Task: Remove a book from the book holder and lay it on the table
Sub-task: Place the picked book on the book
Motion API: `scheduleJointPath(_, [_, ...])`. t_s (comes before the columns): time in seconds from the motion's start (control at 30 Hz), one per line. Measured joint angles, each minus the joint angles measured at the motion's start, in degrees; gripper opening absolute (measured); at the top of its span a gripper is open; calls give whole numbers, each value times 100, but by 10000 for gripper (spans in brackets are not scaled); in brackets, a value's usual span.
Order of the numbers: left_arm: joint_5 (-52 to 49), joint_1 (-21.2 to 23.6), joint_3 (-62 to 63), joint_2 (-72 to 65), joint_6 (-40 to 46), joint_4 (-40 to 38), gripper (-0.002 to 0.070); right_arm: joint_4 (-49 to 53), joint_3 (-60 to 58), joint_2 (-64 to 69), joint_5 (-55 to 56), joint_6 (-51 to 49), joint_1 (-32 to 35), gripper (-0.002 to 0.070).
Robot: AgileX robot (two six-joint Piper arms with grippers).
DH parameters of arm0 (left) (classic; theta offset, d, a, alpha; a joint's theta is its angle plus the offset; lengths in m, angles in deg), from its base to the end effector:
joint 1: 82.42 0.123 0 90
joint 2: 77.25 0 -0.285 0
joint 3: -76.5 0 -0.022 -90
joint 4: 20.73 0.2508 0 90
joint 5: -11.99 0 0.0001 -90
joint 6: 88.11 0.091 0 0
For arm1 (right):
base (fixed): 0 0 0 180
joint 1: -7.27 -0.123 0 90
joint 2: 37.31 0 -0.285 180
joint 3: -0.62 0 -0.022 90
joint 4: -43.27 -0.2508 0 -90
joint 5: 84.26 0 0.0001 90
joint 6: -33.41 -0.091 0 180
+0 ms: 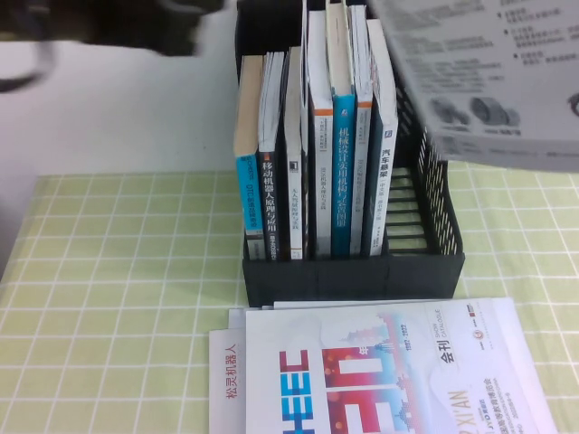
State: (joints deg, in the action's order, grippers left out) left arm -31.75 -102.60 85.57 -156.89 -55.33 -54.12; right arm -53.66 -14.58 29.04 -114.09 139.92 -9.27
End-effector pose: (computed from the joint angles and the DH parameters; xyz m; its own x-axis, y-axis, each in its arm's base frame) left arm 0.2296 -0.1213 0.4798 -0.2225 0.2072 -0.9526 0.6903 0.7236 -0.0038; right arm 0.1863 0.1023 0.4597 0.3090 -0.0428 -0.9501 -0.6714 0.6977 -0.2499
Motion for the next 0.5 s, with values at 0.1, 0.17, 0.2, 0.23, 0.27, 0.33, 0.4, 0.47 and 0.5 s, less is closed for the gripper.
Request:
scheduleJointPath(0.1, [-631,415,13,438,-312,64,-3,465,212,-404,-1229,-249,0,24])
scheduleJointPath(0.17, [-960,647,17,690,-485,121,-3,1009,409,-519,-1994,-597,0,24])
scheduleJointPath(0.2, [-1128,757,17,835,-624,190,-3,1311,518,-559,-2348,-806,-10,24])
scheduleJointPath(0.23, [-1256,831,26,955,-760,265,-3,1544,602,-572,-2584,-1004,-21,24])
scheduleJointPath(0.27, [-1395,905,26,1106,-954,374,-3,1854,693,-581,-2808,-1260,-33,24])
scheduleJointPath(0.33, [-1613,986,30,1382,-1324,596,-3,2443,785,-549,-3123,-1700,-67,24])
scheduleJointPath(0.4, [-1826,1008,-22,1657,-1552,782,-3,3052,800,-454,-3353,-2100,-178,24])
scheduleJointPath(0.47, [-1960,1008,-214,1942,-1684,868,-3,3688,812,-335,-3406,-2473,-399,24])
scheduleJointPath(0.5, [-1984,1008,-382,2095,-1757,864,-3,4052,812,-244,-3368,-2692,-564,24])
